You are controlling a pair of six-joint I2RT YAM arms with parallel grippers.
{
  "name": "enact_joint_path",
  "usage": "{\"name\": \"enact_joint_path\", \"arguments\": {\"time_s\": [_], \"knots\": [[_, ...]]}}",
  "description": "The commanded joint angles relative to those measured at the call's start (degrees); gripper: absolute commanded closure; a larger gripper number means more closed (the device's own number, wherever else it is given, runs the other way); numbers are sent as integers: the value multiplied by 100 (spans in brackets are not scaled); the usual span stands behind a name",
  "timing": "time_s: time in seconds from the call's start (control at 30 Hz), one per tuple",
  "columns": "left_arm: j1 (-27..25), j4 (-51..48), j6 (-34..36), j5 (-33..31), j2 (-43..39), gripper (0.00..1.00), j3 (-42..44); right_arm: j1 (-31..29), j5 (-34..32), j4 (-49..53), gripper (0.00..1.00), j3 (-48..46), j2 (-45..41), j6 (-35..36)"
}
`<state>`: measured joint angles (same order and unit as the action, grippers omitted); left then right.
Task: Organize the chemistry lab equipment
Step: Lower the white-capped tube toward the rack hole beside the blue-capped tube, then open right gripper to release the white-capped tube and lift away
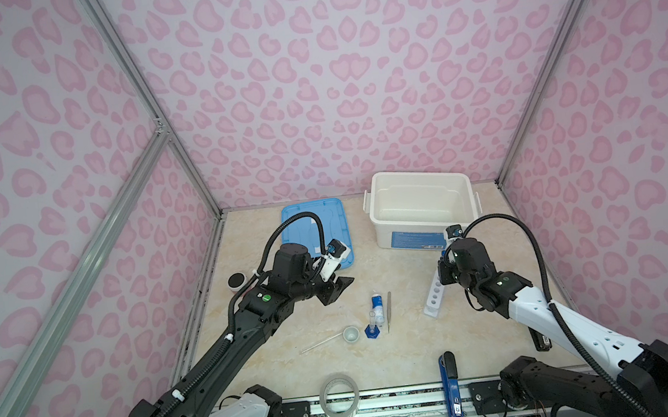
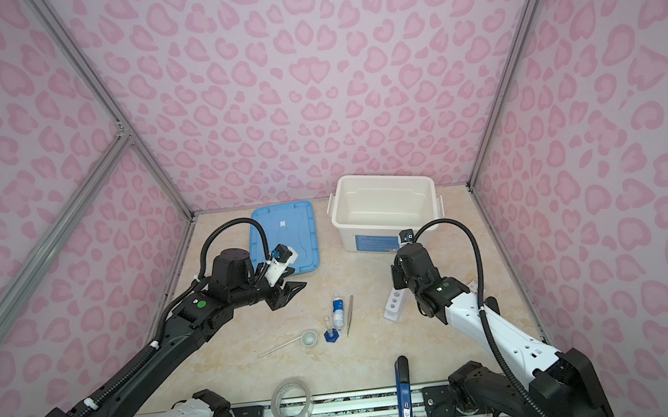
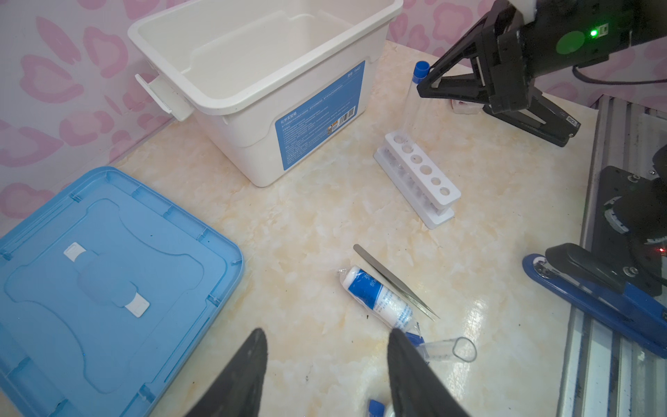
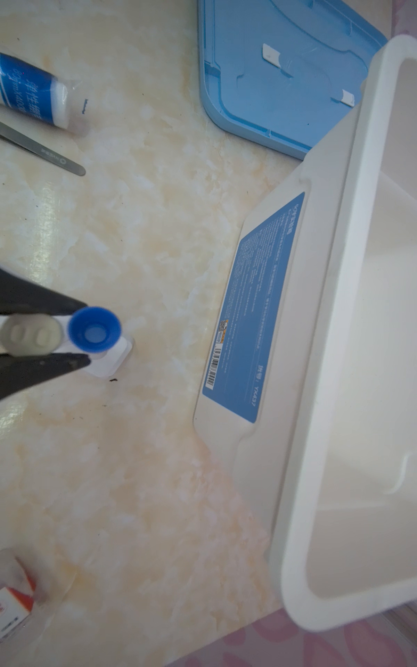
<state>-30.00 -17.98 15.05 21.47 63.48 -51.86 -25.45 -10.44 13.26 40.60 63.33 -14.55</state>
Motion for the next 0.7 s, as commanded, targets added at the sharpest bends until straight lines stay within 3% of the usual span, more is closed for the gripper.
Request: {"name": "enact_joint_path", "arguments": {"time_s": [0.0,0.67], "knots": [[12,64,16,40,-125,44,18,-4,42,52,87,-28,-7,-48],[12,-214,33,146,-257,44,53,-4,44,116,79,-41,-304,-20]]}}
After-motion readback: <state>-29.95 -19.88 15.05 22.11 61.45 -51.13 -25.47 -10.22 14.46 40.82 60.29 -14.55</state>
